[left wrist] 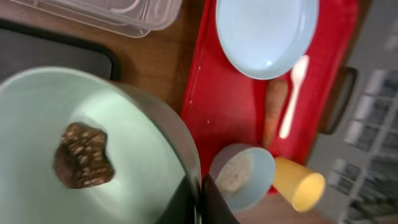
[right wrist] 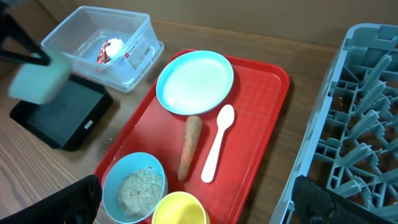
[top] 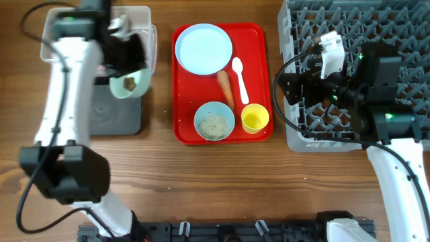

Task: Sort waste into correct bins and load items into the dishwasher rack
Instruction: 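Lift the green bowl over the black tray and tip out the scrap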

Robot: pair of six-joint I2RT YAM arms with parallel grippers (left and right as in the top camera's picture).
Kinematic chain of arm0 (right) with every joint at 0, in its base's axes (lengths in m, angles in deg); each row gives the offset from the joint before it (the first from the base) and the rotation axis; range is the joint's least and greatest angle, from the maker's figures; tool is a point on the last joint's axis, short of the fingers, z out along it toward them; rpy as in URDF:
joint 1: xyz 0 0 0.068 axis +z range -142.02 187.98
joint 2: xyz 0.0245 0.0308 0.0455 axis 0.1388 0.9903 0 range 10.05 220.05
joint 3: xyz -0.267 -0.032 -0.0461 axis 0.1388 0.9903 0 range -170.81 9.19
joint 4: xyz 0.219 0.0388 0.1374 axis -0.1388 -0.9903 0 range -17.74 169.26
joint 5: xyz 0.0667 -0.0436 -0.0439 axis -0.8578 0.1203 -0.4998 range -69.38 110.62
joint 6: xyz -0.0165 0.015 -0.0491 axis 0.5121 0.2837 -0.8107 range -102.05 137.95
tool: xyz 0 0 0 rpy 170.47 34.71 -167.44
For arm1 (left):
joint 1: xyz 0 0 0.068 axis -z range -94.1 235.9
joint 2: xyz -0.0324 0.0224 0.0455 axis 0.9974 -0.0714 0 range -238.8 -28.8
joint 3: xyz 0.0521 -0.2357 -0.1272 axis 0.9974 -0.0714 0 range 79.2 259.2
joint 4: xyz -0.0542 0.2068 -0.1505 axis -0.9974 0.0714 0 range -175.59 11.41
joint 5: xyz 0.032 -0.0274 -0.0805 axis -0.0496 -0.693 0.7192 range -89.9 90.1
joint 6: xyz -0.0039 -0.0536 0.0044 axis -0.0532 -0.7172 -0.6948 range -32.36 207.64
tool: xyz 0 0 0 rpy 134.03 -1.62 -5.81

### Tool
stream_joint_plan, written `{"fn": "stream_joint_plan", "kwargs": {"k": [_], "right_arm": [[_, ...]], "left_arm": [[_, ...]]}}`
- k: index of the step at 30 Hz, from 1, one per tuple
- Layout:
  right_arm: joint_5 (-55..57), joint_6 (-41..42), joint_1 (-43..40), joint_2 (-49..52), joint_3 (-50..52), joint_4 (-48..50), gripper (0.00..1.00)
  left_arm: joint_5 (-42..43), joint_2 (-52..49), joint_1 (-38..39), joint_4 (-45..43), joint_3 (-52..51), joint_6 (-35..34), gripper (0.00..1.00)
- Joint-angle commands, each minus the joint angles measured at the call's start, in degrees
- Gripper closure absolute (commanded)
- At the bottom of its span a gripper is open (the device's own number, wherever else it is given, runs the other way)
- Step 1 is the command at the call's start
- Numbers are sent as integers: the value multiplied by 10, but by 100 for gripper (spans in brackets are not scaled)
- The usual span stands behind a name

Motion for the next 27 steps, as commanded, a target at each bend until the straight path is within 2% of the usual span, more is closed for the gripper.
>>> {"fn": "stream_joint_plan", "kwargs": {"k": [1,4,12,15,21,27], "right_arm": [[-5,2,0,4,-10,-1,0],[-5,2,0,4,-10,-1,0],[-5,3,0,4,-10,-1,0],[-5,3,0,4,-10,-1,0],[-5,4,0,4,-10,-2,0],[-5,4,0,4,-10,-1,0]], "left_arm": [[193,8,-101,2,-46,140,96],[280,7,-177,-43,-110,180,96],[504,7,-337,-185,-299,183,96],[574,7,-379,-205,-319,183,96],[691,7,-412,-216,-319,183,96],[698,7,-416,-220,-319,174,96]]}}
